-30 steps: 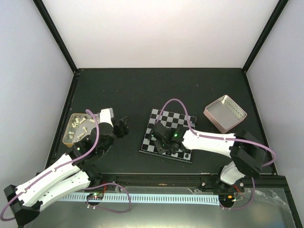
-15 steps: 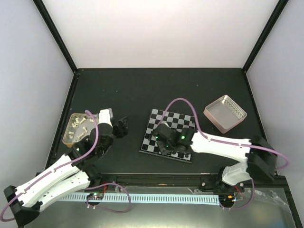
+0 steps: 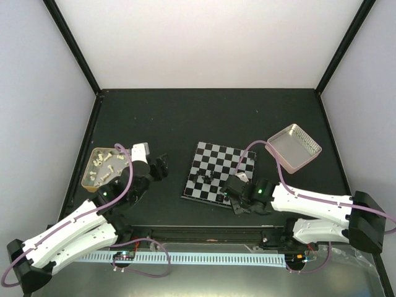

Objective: Set up the chess pieces on the board
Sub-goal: Place the chess piece on the chessboard, then pick up the chess piece from the chessboard.

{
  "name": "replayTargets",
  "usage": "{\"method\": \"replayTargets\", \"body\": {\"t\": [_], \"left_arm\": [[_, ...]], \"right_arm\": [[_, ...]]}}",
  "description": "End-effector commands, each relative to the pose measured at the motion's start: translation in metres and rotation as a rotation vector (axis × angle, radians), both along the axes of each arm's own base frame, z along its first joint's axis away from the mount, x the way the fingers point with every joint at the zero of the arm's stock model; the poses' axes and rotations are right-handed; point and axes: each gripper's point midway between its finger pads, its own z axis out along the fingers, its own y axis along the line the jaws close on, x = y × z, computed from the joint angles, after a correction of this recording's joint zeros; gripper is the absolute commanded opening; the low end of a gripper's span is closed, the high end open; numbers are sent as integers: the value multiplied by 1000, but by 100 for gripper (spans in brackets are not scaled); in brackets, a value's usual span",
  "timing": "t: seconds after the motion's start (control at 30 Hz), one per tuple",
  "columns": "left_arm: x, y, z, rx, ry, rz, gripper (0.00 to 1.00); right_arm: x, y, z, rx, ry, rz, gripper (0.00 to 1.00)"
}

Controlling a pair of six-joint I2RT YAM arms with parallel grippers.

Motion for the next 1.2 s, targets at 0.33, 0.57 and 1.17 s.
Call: {"method": "replayTargets", "body": {"t": [0.33, 0.57, 1.17], "left_arm": [[1, -3, 3, -29, 6, -3, 76], [0, -1, -1, -22, 17, 5, 76], [2, -4, -2, -7, 16, -8, 76]], "right_arm": [[22, 12, -12, -34, -59, -31, 1], [25, 13, -18, -59, -62, -31, 2], [66, 33, 77, 158, -251, -71, 37]]}}
